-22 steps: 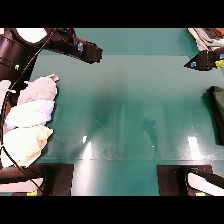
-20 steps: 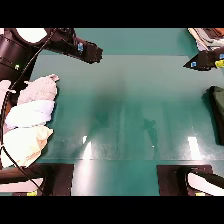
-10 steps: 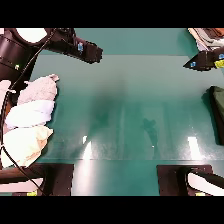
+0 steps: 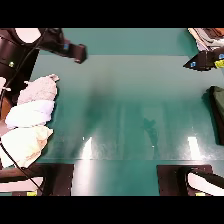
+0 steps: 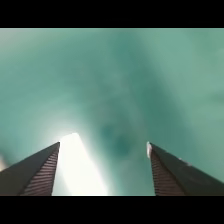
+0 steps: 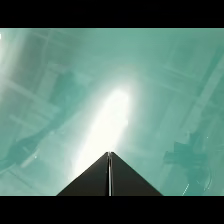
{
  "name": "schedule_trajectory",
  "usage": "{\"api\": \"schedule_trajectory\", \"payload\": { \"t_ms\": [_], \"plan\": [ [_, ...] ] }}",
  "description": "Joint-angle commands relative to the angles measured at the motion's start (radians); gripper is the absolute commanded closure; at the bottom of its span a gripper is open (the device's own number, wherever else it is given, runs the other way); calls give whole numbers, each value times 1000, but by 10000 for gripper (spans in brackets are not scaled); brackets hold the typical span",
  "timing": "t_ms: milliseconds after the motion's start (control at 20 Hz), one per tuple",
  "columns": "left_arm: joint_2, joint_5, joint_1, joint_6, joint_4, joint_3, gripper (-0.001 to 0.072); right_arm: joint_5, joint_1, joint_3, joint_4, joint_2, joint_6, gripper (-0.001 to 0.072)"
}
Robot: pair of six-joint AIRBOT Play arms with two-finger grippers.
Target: Fold the shirts.
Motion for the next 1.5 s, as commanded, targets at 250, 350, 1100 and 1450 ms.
{"api": "schedule_trajectory", "payload": {
  "t_ms": [250, 350, 1100, 1450],
  "plan": [
    [-2, 119, 364, -72, 188, -417, 60, -3, 1, 1, 0, 0, 1, 697],
    [-2, 220, 409, -106, 187, -499, 60, -3, 1, 1, 0, 0, 1, 697],
    [-25, 251, 438, -110, 166, -541, 676, -18, 1, 1, 1, -3, 1, 697],
    [198, 56, 417, -93, 146, -267, 686, -100, 1, 65, 1, 36, 1, 697]
  ]
}}
